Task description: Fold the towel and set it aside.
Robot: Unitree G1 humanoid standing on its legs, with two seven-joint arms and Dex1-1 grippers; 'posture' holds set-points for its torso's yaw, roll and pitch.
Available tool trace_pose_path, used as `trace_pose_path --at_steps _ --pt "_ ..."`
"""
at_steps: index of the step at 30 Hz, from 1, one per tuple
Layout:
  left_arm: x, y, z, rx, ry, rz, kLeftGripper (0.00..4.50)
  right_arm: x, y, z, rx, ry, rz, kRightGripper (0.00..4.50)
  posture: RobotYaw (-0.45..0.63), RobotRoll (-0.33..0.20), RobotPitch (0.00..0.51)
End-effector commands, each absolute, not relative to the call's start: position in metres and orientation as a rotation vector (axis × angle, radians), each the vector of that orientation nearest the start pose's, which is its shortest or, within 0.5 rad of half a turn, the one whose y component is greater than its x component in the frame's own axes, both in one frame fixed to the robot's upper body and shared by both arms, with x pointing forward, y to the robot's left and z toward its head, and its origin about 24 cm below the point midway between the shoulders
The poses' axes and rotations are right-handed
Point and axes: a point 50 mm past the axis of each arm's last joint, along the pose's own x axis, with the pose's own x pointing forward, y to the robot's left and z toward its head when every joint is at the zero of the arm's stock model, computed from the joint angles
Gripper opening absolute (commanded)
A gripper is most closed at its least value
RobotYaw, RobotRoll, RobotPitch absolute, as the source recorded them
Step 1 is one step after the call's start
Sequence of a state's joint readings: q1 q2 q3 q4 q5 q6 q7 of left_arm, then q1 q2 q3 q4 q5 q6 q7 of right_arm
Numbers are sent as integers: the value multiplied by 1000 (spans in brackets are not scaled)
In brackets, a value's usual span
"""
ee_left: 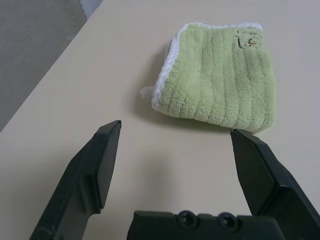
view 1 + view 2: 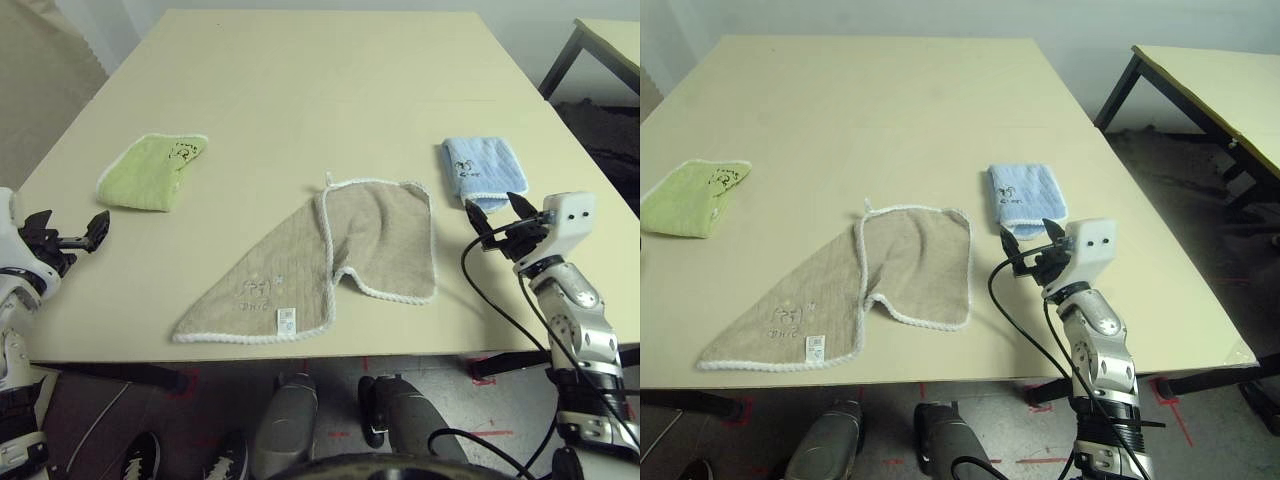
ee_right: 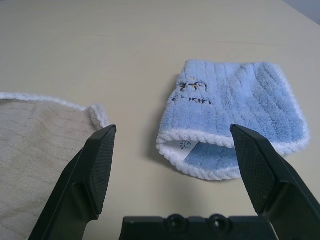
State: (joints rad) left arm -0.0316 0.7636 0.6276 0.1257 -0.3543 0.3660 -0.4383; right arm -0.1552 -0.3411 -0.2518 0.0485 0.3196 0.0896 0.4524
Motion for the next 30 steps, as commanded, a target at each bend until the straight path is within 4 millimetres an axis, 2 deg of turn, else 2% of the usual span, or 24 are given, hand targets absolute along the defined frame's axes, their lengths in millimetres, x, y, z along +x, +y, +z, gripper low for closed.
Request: trace_pose_path --at_steps 1,9,11,14,17,23,26,30 --pt "215 391 145 194 143 169 4473 277 -244 94 0 -79 253 4500 185 0 138" --pt "222 362 161 149 83 -191 4473 284 -237 99 -32 -73 350 4500 187 0 136" --pt "221 350 163 146 89 -332 4473 287 -234 102 -49 -74 385 4500 184 0 136" --pt "217 331 162 207 144 -537 4473 292 -226 105 -70 -50 471 4500 182 0 136" --pt "214 317 157 254 243 -701 4473 303 -208 111 -117 7 622 4500 175 0 135" --pt "225 307 150 303 285 -751 4473 341 -184 120 -165 121 685 4500 177 0 126" --pt "225 304 145 328 292 -755 4473 357 -177 116 -203 195 658 4500 196 0 122" --pt "221 305 143 346 291 -744 4473 366 -178 103 -213 301 601 4500 205 0 122"
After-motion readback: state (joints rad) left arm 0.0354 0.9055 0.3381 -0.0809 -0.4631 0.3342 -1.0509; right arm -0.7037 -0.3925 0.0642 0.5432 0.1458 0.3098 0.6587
